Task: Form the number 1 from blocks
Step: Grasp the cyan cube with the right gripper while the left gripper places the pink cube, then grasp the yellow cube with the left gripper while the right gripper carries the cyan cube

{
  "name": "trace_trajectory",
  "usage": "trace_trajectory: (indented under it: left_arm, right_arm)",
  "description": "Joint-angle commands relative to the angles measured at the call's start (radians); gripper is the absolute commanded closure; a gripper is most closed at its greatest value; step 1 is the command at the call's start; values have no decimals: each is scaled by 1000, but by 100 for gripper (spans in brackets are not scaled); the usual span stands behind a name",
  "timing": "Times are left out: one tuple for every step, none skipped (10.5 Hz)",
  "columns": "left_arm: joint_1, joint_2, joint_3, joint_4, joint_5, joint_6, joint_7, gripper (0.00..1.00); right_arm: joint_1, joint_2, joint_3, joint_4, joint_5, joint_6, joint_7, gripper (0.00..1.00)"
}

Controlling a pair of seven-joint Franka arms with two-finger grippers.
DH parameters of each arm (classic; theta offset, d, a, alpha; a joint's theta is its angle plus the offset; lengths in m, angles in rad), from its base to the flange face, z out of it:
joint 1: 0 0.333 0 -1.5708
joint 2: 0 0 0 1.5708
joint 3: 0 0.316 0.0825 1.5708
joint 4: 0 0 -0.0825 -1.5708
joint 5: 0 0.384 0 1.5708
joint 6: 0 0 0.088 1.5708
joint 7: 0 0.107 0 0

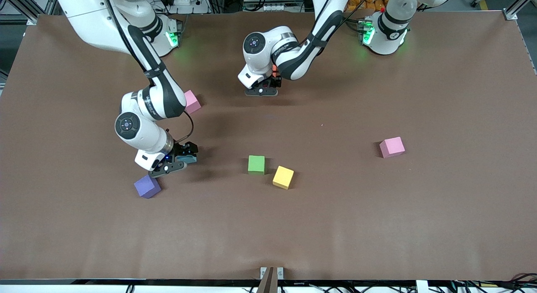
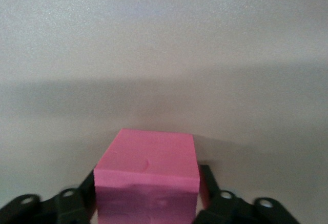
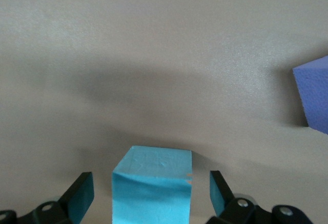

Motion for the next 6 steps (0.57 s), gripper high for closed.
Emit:
trace_trajectory:
  left_arm:
    - [1, -22, 0, 0, -8, -11, -14, 0]
    - [10, -42, 1, 5, -10, -20, -45, 0]
    - [24, -68, 10, 11, -10, -39, -86, 0]
    - [63, -91, 14, 20, -10, -57, -121, 0]
    - [121, -120, 14, 26, -7, -83, -135, 0]
    - [166, -140, 14, 39, -8, -103, -155, 0]
  right_arm:
    - [18, 25, -13, 4, 17, 17, 3, 0]
    - [20, 33, -13, 3, 17, 24, 3, 0]
    - [20, 39, -13, 1, 17, 27, 6, 0]
    - [20, 39, -13, -11, 17, 27, 16, 5]
    - [20, 36, -19, -16, 19, 22, 19, 18]
    - [21, 33, -27, -17, 19, 16, 19, 32]
